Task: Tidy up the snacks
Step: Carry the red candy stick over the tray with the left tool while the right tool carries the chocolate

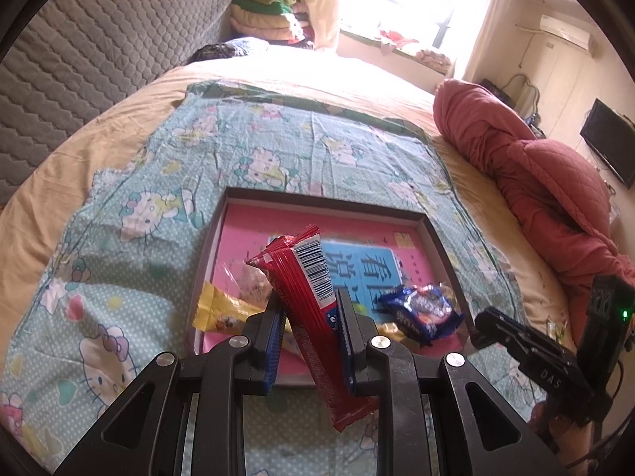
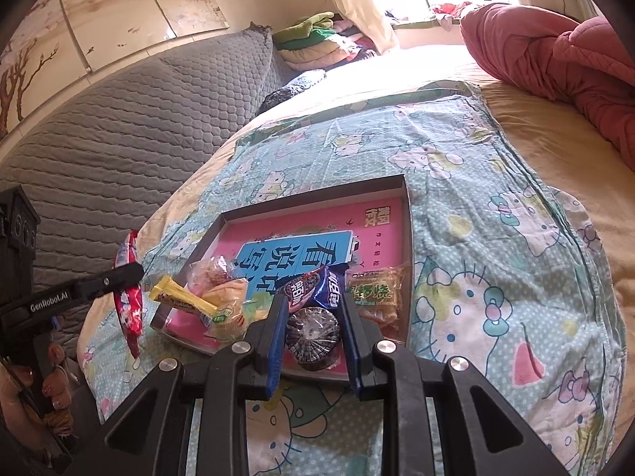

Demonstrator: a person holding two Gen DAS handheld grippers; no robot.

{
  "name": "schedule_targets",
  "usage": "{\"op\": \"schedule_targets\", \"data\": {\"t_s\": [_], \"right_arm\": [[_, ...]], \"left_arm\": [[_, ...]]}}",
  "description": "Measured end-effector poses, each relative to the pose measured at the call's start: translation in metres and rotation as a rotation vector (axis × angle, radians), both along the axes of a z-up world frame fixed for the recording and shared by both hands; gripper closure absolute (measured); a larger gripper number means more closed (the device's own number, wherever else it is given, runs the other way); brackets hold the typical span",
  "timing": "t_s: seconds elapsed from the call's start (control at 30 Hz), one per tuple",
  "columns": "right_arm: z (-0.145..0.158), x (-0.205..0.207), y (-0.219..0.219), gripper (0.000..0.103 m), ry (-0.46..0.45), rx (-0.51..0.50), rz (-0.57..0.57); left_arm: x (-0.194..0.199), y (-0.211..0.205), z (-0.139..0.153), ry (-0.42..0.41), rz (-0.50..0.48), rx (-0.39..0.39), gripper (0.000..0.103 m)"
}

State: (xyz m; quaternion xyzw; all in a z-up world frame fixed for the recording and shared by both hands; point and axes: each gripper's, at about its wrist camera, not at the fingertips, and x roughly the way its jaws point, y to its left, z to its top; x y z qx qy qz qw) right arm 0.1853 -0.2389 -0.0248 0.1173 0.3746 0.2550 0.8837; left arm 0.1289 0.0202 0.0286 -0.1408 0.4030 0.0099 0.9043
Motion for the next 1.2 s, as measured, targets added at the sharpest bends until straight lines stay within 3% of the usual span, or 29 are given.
{"op": "schedule_targets", "data": {"t_s": [0.27, 0.7, 1.2], "right_arm": [[0.001, 0.002, -0.003, 0.077, -0.004, 0.010, -0.011], [0.000, 0.006, -0.005, 0.077, 0.002, 0.014, -0.018], [-0.004, 0.010, -0.001, 0.077, 0.013, 0.004, -0.017]], "left_arm": [[0.017, -0.005, 0.000, -0.036, 0.024, 0.061, 0.078], [0.032, -0.018, -0.039, -0.002, 0.006, 0.160, 0.078], [0.032, -0.027, -0.054, 0.009, -0.023, 0.182, 0.078]]}}
